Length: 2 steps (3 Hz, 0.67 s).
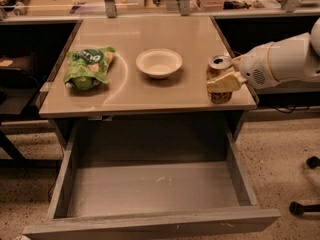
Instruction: Pick orange can from top drawer and place on counter
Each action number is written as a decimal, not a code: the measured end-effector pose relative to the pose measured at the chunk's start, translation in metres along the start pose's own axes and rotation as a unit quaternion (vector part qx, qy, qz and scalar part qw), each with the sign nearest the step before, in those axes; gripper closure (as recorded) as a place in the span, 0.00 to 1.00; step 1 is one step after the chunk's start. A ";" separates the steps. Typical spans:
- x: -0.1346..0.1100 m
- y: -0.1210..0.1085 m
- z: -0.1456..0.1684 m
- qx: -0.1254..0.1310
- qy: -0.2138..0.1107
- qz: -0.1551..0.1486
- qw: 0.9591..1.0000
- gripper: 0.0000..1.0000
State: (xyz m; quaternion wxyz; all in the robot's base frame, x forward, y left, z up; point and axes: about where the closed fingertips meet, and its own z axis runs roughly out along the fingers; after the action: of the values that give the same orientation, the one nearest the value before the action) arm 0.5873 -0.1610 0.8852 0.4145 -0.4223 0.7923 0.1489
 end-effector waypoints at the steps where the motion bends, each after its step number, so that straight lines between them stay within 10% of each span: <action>1: -0.001 -0.001 -0.001 0.001 -0.001 0.000 1.000 1.00; 2: -0.004 -0.005 0.003 -0.009 -0.013 0.006 1.000 1.00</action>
Offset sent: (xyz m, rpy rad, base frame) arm 0.0142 -0.0012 0.0035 0.0732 0.0039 0.0168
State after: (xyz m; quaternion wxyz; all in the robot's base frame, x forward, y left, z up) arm 0.5937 -0.1599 0.8874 0.4198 -0.4197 0.7879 0.1636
